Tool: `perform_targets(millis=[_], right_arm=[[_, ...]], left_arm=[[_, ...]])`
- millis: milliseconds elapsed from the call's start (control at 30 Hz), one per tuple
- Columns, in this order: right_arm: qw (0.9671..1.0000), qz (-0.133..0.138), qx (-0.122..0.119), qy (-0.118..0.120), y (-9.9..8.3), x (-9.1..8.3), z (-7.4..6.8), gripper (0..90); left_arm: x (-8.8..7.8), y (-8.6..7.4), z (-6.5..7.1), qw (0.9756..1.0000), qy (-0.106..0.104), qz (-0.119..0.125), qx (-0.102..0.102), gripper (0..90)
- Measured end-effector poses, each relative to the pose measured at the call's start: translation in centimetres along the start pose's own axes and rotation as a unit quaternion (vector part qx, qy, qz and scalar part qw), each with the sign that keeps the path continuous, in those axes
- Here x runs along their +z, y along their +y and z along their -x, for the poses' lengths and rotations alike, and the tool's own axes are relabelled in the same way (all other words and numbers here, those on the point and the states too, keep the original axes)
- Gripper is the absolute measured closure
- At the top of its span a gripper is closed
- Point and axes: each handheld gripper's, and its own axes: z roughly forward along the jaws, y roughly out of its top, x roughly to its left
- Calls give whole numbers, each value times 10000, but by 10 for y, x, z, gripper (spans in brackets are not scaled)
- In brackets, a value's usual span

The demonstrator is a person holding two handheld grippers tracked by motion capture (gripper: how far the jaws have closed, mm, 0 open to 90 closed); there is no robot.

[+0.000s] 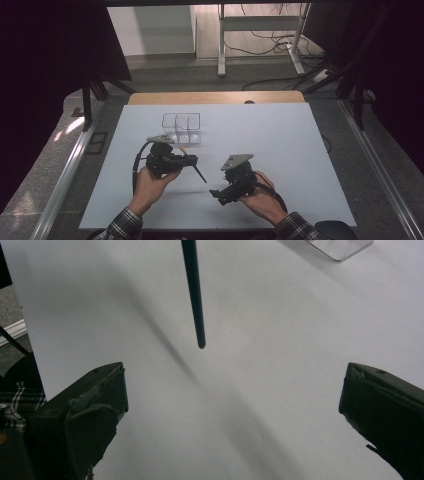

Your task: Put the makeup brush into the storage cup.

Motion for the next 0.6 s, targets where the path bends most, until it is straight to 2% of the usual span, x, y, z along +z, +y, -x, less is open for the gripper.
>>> perform_targets(millis=[600], right_arm=[[9997, -41, 65, -214, -6, -13, 16, 0]], left_arm=[[-8, -2, -2, 9994, 288, 16, 184, 830]])
